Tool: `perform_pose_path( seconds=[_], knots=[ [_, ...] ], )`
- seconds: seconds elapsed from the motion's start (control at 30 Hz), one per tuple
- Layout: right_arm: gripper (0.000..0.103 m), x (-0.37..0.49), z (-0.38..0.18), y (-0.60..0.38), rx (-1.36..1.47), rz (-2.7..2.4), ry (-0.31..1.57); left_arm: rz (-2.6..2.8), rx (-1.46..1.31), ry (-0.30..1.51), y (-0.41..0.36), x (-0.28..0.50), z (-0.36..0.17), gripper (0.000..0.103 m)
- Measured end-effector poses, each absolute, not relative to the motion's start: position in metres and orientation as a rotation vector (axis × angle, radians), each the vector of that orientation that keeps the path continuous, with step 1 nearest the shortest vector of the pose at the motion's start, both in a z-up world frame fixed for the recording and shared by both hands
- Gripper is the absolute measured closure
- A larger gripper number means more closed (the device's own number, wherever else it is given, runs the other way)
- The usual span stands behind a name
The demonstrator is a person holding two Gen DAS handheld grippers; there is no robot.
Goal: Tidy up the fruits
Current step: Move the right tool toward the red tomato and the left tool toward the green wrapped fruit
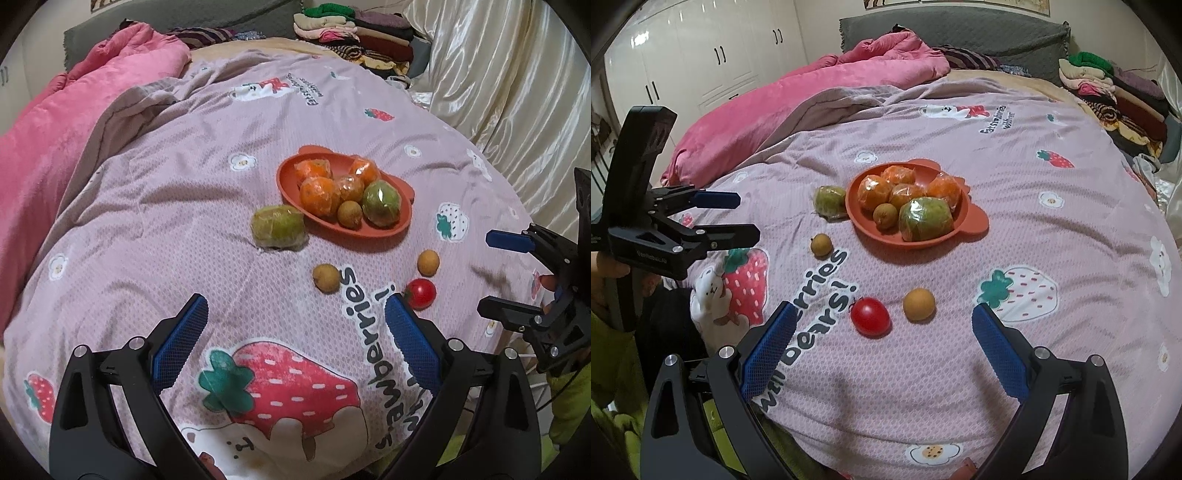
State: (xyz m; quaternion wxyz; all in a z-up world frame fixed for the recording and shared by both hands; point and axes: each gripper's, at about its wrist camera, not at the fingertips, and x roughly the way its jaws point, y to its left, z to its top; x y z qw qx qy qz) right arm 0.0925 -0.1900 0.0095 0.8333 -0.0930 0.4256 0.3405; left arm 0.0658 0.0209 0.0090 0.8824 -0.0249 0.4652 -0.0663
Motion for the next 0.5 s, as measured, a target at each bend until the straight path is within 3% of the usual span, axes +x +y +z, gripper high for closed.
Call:
perform_pose_path(
  seconds=[0.5],
  knots=[
    [0.008, 0.086, -0.013, -0.191, -0.217, 0.711, 0.942, -0.122, -0.048, 1.012, 0.012, 0.061, -0.012, 0.010]
  ],
)
